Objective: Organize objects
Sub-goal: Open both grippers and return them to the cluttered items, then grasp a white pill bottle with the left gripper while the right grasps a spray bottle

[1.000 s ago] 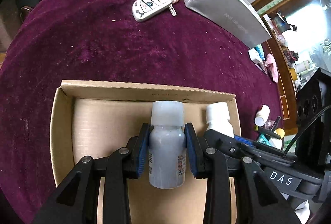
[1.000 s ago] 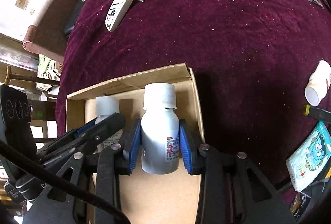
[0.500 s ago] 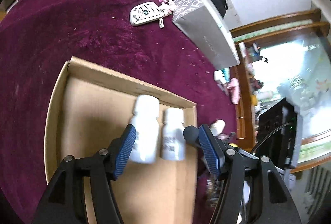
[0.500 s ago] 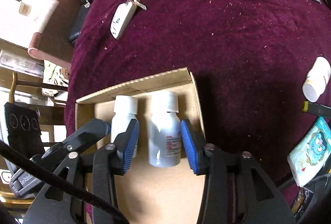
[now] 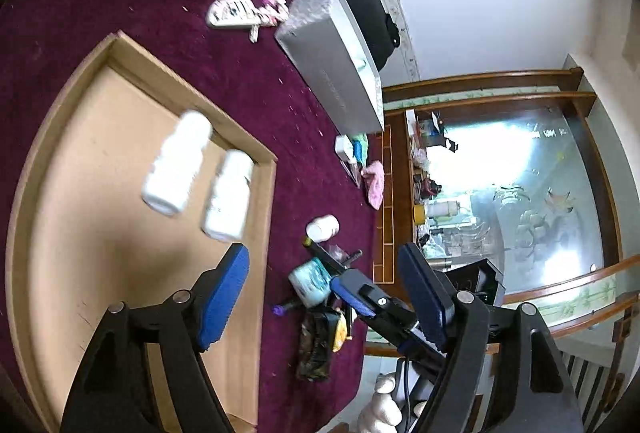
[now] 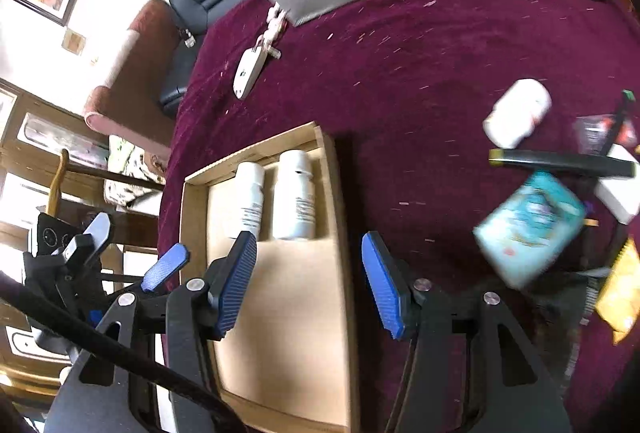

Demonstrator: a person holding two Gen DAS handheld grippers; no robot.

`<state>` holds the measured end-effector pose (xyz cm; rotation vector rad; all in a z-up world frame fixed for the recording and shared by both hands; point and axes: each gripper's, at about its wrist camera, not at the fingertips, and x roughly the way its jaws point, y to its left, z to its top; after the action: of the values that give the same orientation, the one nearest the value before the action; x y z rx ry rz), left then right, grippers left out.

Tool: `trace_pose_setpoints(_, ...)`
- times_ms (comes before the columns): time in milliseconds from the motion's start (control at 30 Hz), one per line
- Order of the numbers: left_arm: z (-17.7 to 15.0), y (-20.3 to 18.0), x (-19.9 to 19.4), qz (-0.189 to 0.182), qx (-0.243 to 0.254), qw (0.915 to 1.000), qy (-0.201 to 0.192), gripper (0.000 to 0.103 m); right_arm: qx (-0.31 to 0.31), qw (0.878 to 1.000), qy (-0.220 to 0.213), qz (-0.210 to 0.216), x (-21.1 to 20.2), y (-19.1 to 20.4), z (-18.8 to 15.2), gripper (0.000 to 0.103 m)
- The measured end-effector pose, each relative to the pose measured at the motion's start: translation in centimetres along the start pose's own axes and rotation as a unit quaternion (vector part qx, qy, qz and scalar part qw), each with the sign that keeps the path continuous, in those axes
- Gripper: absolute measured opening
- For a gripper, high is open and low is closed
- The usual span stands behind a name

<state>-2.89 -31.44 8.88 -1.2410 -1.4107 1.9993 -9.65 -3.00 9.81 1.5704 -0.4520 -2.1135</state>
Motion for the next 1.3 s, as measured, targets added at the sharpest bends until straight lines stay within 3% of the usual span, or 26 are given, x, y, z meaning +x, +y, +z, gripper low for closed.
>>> trace_pose_setpoints(167,-3.2,-4.0,2.7,-0.035,0.012,0.9992,0.018,0.072,0.024,0.999,-0.034,0.001,-4.9,-5.0,-0.2,0.054)
trace_pose_setpoints(333,-5.9,-8.6,6.4,0.015,0.065,0.9972,0.034,0.072,0.050,0.995,-0.080,-0.035,-10.9,-12.4,-0.6,0.057)
trace_pose_setpoints(500,-8.8,-11.2,10.7,0.080,0.126,0.9866,0.066,0.072,0.115,0.986,-0.100,-0.062,-14.6,-20.8,-1.2,0.060)
trace_pose_setpoints(600,-10.3,-11.8,13.3,0.139,0.169,0.9727,0.079,0.072,0.146,0.983,-0.096,-0.060,-15.6,-24.5,-2.1,0.060)
trace_pose_setpoints(700,-11.2,-11.6,14.8,0.168,0.190,0.9633,0.089,0.072,0.156,0.982,-0.090,-0.056,-16.0,-26.6,-2.7,0.060)
trace_pose_setpoints(900,-9.8,-11.2,18.4,0.252,0.220,0.9389,0.081,0.072,0.160,0.983,-0.076,-0.043,-15.8,-28.7,-3.3,0.060)
trace_pose_setpoints(1000,-8.1,-11.8,20.7,0.283,0.255,0.9225,0.062,0.072,0.162,0.984,-0.070,-0.040,-15.5,-29.4,-3.6,0.060)
trace_pose_setpoints(1133,-6.3,-12.1,24.6,0.324,0.310,0.8913,0.067,0.072,0.163,0.984,-0.061,-0.040,-15.6,-30.6,-4.1,0.060)
trace_pose_setpoints(1200,-5.9,-11.9,26.0,0.330,0.326,0.8827,0.076,0.072,0.166,0.983,-0.059,-0.041,-15.9,-31.2,-4.5,0.060)
trace_pose_setpoints(1233,-5.7,-11.8,27.0,0.341,0.336,0.8741,0.082,0.072,0.167,0.983,-0.058,-0.043,-15.9,-31.4,-4.6,0.060)
trace_pose_setpoints(1300,-5.5,-11.6,28.3,0.345,0.348,0.8671,0.091,0.072,0.172,0.982,-0.057,-0.049,-16.0,-32.0,-4.8,0.060)
